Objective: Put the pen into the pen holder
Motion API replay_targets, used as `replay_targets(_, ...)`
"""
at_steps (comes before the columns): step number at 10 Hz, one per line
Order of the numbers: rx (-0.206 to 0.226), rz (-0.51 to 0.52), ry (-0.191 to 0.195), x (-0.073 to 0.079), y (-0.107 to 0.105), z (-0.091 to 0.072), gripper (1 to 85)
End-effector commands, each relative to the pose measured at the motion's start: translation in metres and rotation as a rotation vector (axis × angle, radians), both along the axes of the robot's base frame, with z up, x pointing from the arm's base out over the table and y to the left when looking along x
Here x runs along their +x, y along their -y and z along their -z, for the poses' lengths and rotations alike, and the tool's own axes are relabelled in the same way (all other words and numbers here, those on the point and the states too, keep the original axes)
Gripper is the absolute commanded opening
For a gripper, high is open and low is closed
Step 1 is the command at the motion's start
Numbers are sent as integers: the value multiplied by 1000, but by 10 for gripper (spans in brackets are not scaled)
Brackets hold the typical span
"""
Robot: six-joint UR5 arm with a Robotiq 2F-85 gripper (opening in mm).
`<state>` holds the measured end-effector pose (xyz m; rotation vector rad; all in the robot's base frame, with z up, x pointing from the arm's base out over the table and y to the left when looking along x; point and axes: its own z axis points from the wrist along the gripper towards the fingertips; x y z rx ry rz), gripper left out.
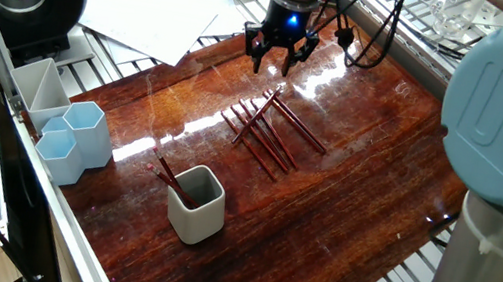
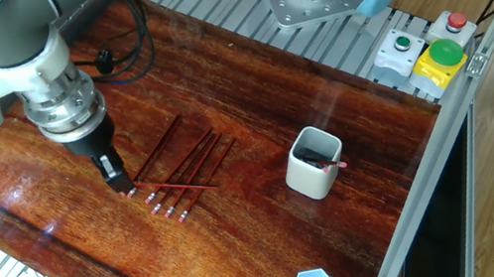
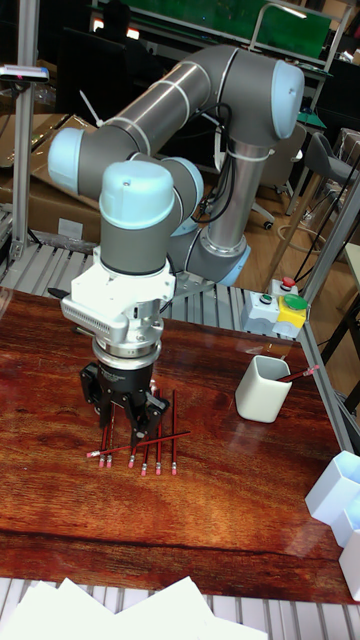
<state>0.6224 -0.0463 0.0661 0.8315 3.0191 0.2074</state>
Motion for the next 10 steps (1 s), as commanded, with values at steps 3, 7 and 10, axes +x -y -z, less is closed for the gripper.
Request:
replay_targets(3,59,12,34,6,-13,-1,530)
replay_targets(7,52,13,43,9,-11,-1,490)
replay_targets(10,88,7,2,-3,-19,-2,463)
